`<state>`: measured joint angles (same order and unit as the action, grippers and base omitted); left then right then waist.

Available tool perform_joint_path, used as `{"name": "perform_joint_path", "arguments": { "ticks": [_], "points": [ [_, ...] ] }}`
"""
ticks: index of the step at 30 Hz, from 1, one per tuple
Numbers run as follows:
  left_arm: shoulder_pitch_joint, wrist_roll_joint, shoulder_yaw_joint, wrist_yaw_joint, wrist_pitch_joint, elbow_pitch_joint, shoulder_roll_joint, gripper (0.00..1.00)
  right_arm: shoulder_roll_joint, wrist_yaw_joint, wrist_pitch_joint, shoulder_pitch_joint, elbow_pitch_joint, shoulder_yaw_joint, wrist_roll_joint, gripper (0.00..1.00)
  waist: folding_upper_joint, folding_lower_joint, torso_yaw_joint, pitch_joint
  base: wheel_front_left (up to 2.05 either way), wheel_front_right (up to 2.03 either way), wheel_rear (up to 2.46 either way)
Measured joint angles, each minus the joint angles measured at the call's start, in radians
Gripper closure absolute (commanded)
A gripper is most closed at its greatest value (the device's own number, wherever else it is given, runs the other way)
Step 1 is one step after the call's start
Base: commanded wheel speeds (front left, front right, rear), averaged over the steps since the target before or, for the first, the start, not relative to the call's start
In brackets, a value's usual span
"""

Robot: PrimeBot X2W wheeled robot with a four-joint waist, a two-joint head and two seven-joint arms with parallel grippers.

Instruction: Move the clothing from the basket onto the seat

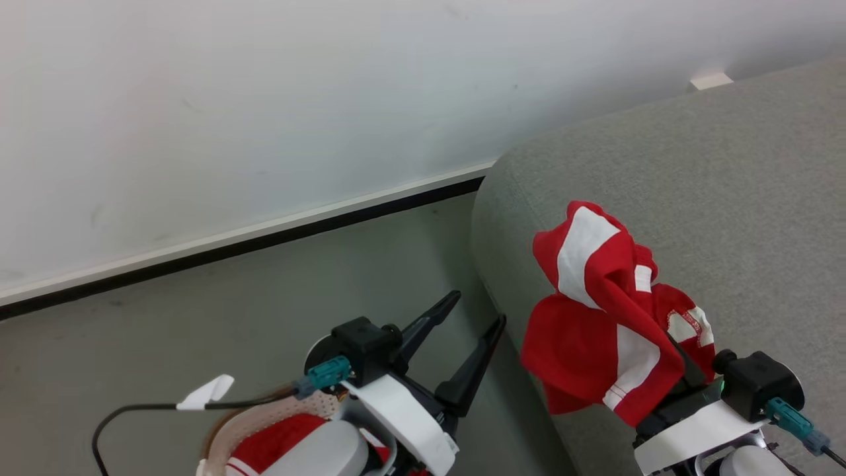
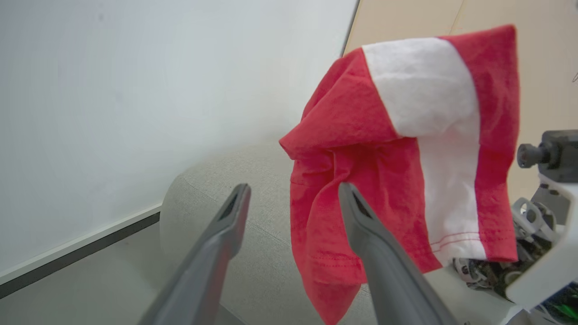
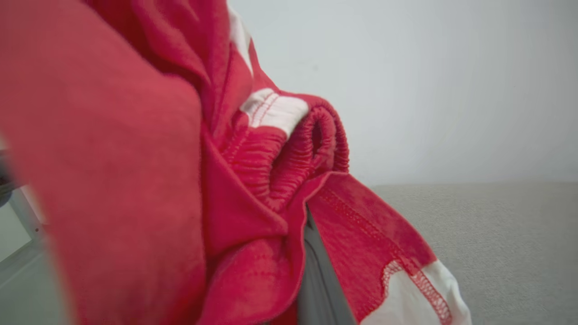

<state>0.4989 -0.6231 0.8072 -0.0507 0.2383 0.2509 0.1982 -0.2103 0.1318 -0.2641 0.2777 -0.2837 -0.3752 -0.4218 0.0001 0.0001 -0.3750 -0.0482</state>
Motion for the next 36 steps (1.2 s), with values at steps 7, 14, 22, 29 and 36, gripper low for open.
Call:
{"name": "perform_joint_path", "arguments": {
  "ticks": [7, 14, 22, 29, 36],
  "points": [
    [-0.004, 0.006, 0.008, -0.001, 0.009, 0.008, -0.007, 0.00, 0.013, 0.000, 0.000, -0.029, 0.033, 0.034, 0.003, 1.00, 0.0000, 0.0000, -0.038, -0.013, 0.00, 0.00, 0.00],
    [-0.001, 0.016, 0.012, 0.000, 0.010, 0.000, -0.006, 0.00, 0.002, 0.000, 0.000, -0.023, 0.035, 0.040, 0.006, 1.00, -0.0001, 0.0000, -0.041, -0.032, 0.00, 0.00, 0.00],
    [0.057, 0.051, 0.029, -0.006, -0.016, -0.036, 0.018, 0.00, -0.095, 0.000, 0.000, 0.143, -0.064, 0.097, -0.033, 1.00, 0.0000, 0.0000, -0.010, -0.121, 0.00, 0.00, 0.00],
    [0.122, 0.068, 0.016, -0.010, -0.040, -0.081, 0.051, 0.00, -0.194, 0.000, 0.000, 0.302, -0.199, 0.156, -0.118, 1.00, 0.0000, 0.0001, 0.048, -0.249, 0.00, 0.00, 0.00],
    [0.172, 0.091, -0.001, -0.005, -0.066, -0.125, 0.102, 0.00, -0.304, 0.000, 0.044, 0.506, -0.384, 0.178, -0.176, 1.00, 0.0000, 0.0002, 0.111, -0.399, 0.00, 0.00, 0.00]
  ]
}}
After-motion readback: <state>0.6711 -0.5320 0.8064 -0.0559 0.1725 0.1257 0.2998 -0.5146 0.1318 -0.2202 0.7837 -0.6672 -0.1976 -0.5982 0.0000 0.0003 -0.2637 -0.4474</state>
